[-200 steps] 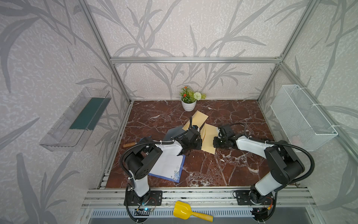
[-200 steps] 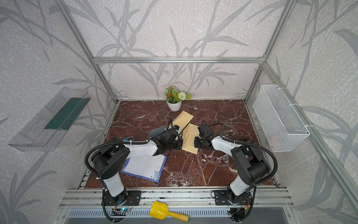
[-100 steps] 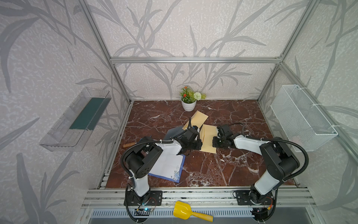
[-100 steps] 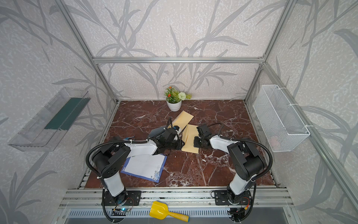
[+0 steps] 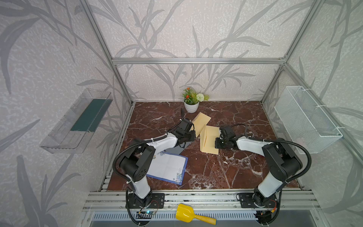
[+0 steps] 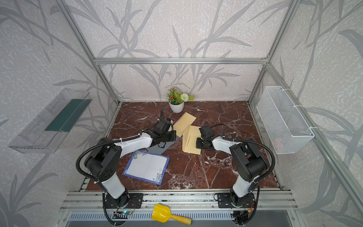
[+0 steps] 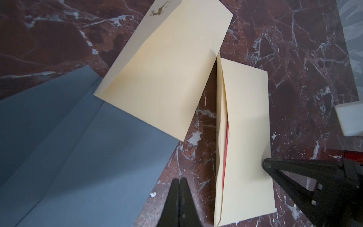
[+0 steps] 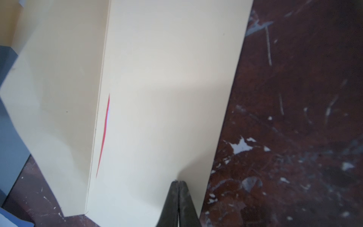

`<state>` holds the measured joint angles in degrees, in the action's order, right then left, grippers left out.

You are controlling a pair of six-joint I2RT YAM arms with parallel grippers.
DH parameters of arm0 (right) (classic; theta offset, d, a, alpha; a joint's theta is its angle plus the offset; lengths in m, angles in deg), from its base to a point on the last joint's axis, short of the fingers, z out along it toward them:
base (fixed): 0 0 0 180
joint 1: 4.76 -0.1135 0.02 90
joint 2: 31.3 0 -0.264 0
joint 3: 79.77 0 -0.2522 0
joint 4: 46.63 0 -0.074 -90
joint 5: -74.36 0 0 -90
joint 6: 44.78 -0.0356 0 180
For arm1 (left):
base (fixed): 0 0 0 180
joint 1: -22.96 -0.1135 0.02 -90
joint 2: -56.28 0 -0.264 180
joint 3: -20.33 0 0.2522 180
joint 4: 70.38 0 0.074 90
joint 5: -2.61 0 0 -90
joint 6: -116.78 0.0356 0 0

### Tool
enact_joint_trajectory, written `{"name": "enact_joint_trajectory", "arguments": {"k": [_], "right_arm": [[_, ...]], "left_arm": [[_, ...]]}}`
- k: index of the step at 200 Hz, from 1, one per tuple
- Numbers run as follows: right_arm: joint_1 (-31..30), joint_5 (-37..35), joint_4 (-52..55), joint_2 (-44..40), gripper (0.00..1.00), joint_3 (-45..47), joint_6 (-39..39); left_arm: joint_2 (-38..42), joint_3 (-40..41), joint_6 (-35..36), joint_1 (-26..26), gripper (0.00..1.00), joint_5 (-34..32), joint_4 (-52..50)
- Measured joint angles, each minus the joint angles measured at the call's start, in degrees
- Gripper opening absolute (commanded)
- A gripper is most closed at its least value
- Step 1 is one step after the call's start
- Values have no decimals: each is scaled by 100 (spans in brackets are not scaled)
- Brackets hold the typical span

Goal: Fold the letter paper in half and place it into the envelope
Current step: Fold the envelope flap on the envelope.

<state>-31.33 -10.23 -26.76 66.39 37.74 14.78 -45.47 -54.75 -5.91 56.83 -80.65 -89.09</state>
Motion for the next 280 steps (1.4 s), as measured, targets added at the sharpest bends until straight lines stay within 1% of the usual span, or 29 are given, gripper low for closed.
{"name": "enact_joint_trajectory", "arguments": {"k": [46, 86, 119, 154, 204, 247, 280], "right_arm": [[0, 2, -46, 15, 7, 0, 0], [0, 37, -153, 59, 7, 0, -2], [0, 140, -321, 131, 7, -7, -31], [7, 236, -350, 140, 7, -17, -103], [66, 391, -76, 48, 7, -122, -118], [101, 564, 31, 59, 7, -553, -116], [199, 726, -33, 339, 7, -872, -101]], "left_arm": [[-863, -640, 20, 205, 5, 323, -94], [-1040, -960, 20, 533, 10, 494, -162], [-1314, -1351, 17, 800, 10, 544, -205], [-1611, -1355, 9, 905, 10, 566, -240], [-1631, -1270, -33, 883, 10, 669, 26], [-1631, -1117, -50, 870, 10, 756, 398], [-1631, -1038, -52, 855, 10, 833, 579]]}}
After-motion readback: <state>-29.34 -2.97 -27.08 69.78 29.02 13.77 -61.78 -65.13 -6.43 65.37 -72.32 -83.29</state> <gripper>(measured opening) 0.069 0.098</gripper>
